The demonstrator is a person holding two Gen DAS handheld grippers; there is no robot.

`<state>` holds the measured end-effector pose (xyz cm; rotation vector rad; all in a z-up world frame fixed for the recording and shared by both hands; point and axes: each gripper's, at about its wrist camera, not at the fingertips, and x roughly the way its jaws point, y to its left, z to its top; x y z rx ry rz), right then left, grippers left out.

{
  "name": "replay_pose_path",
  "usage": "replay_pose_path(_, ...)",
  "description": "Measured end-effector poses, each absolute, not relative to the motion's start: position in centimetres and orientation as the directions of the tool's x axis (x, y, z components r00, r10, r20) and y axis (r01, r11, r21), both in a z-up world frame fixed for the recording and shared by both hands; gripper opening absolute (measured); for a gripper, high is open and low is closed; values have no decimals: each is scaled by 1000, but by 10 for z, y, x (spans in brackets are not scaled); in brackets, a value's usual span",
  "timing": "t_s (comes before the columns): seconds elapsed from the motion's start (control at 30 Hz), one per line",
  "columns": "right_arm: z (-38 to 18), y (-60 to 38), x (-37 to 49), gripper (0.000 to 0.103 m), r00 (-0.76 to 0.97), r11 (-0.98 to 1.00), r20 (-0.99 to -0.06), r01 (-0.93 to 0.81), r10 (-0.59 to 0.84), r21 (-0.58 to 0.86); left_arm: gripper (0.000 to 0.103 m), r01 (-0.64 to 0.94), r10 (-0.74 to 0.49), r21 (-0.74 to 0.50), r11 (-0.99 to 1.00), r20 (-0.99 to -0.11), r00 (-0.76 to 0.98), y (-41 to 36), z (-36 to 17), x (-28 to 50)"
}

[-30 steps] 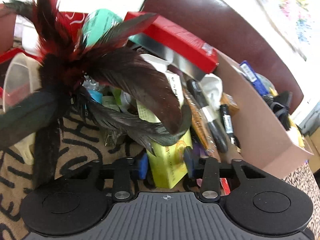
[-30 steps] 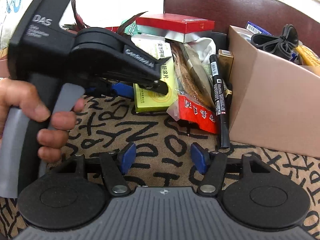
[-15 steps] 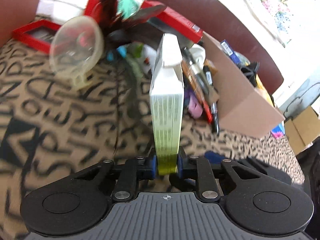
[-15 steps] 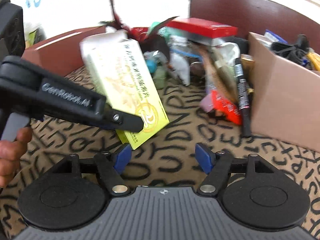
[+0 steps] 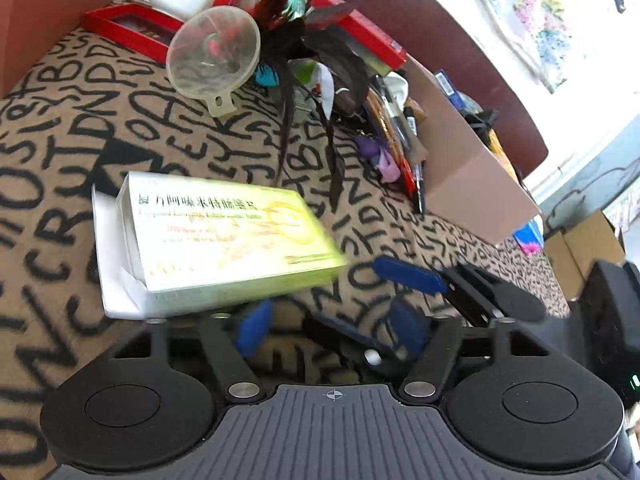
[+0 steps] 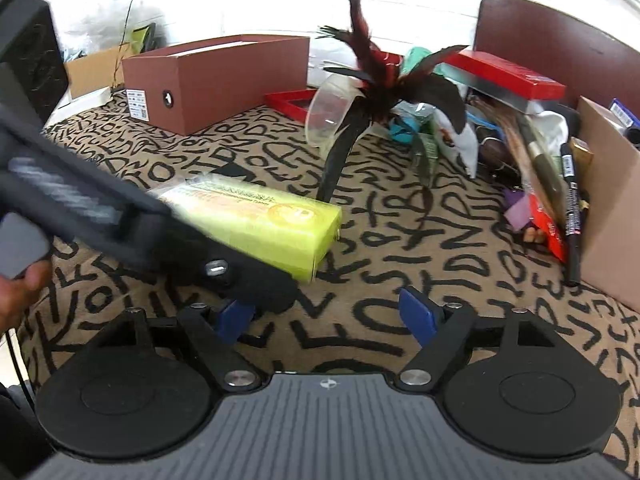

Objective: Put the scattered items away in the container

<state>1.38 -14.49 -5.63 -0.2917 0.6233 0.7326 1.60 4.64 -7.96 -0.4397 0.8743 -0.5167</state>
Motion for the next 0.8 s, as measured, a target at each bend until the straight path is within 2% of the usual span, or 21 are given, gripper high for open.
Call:
replay_pose_path(0.23, -58, -132, 7, 83, 542, 669, -627, -742, 559, -46, 84, 194, -537, -532, 824, -627, 565, 75, -69, -2)
replay_pose_path(0.43, -58, -124, 9, 83, 537, 659, -630, -750, 561, -52, 83, 84, -392, -459, 884, -633, 668, 107, -64, -7)
replay_pose_path(0.53, -58, -121, 9, 83, 539, 658, -632, -751, 558, -60, 82, 55, -391, -494, 868, -611, 688, 119, -64, 0)
replay_pose_path(0.67, -58, -120, 11, 83, 535, 656, -635, -752, 557, -58, 78, 38, -340, -455, 890, -605, 720, 124, -66, 14)
replay_pose_path(0.8, -58, -114, 15, 83, 530, 648, -638, -759, 559, -63, 70, 55, -395, -502, 863, -603, 693, 121, -71, 31)
